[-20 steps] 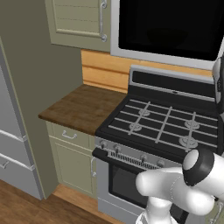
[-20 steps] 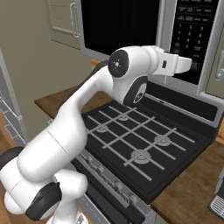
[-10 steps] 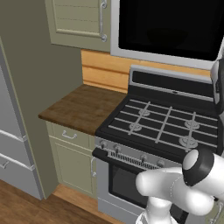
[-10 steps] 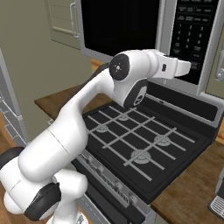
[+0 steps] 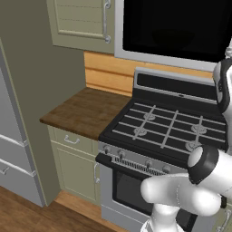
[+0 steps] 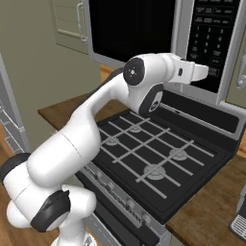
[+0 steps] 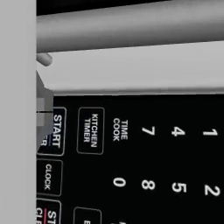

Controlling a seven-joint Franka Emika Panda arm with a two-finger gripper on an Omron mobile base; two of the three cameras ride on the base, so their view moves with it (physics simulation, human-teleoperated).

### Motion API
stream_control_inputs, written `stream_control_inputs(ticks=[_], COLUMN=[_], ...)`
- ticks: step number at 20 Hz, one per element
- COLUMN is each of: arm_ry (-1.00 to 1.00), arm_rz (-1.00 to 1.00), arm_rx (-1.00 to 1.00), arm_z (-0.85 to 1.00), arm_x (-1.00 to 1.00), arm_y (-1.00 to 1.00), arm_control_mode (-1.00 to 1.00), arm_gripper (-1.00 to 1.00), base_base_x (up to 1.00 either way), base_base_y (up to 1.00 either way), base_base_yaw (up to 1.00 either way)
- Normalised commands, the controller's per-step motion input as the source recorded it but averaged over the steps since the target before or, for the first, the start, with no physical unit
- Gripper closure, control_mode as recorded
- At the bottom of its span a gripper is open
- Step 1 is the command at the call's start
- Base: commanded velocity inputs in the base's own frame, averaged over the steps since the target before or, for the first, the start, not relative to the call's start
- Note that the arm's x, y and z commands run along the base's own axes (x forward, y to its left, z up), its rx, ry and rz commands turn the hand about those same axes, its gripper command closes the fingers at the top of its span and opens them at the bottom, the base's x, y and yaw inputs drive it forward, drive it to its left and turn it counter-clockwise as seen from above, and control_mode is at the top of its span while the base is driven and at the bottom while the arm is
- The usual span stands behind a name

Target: Pick the cucumber from the sink and place it in the bowl. Then pick the bowl and place it in the microwave. Then close the microwave door and press the start button.

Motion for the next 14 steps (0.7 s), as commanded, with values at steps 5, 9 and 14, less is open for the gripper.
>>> stream_control_inputs(ticks=[5,9,14], arm_ry=[0.00,0.00,0.00], arm_rz=[0.00,0.01,0.01], arm_rx=[0.00,0.02,0.00], arm_z=[-0.10,-0.09,-0.11], arm_x=[0.36,0.36,0.26], arm_y=[-0.34,-0.62,-0.34], arm_control_mode=[-1.00,-1.00,-1.00], arm_gripper=[1.00,1.00,1.00], base_base_x=[0.00,0.00,0.00], base_base_y=[0.00,0.00,0.00], base_base_yaw=[0.00,0.00,0.00])
